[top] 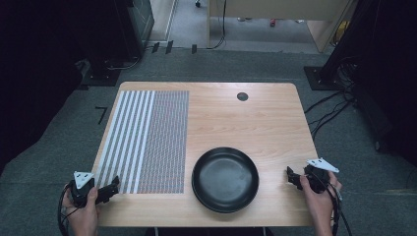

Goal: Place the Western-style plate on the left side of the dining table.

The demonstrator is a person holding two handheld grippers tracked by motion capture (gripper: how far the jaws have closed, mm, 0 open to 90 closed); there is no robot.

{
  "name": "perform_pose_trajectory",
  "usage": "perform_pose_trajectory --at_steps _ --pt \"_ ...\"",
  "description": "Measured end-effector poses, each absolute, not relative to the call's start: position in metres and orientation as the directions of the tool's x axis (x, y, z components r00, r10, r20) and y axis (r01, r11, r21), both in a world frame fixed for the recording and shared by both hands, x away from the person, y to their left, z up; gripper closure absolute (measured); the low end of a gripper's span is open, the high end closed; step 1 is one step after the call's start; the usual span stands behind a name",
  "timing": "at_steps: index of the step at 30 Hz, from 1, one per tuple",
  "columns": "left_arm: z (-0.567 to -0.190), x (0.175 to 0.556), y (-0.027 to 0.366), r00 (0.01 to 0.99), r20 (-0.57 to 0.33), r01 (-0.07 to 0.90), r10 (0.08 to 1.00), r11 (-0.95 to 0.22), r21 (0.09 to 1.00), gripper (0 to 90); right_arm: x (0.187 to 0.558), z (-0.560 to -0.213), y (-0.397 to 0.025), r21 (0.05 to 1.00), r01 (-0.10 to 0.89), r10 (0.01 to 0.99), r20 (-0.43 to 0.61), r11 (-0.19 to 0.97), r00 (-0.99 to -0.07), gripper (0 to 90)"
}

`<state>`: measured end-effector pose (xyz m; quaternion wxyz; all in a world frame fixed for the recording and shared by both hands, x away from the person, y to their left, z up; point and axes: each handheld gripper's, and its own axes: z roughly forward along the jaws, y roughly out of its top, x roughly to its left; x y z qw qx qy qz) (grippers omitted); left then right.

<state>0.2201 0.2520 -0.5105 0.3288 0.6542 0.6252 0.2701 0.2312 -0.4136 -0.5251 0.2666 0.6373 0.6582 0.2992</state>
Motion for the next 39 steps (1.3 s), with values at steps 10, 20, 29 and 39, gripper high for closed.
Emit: perform_pose_trajectory --at_steps 10,20,29,39 --pt "-0.499 0.225 0.231 0.132 -0.096 0.624 0.987 -0.007 0.781 1.1 0.232 -0.525 -0.413 0.732 0.682 0.999 0.03 0.006 -0.041 13.3" --pt "-0.49 0.229 0.206 0.192 -0.12 0.611 0.974 -0.023 0.791 1.1 0.232 -0.523 -0.412 0.737 0.676 0.999 0.046 -0.019 -0.023 14.0" --pt "-0.484 0.23 0.185 0.237 -0.137 0.606 0.962 -0.037 0.795 1.1 0.225 -0.511 -0.41 0.775 0.628 0.996 0.093 -0.063 -0.015 15.6" --pt "-0.48 0.23 0.169 0.274 -0.14 0.599 0.951 -0.055 0.799 1.1 0.223 -0.503 -0.4 0.794 0.604 0.991 0.123 -0.073 -0.042 16.6"
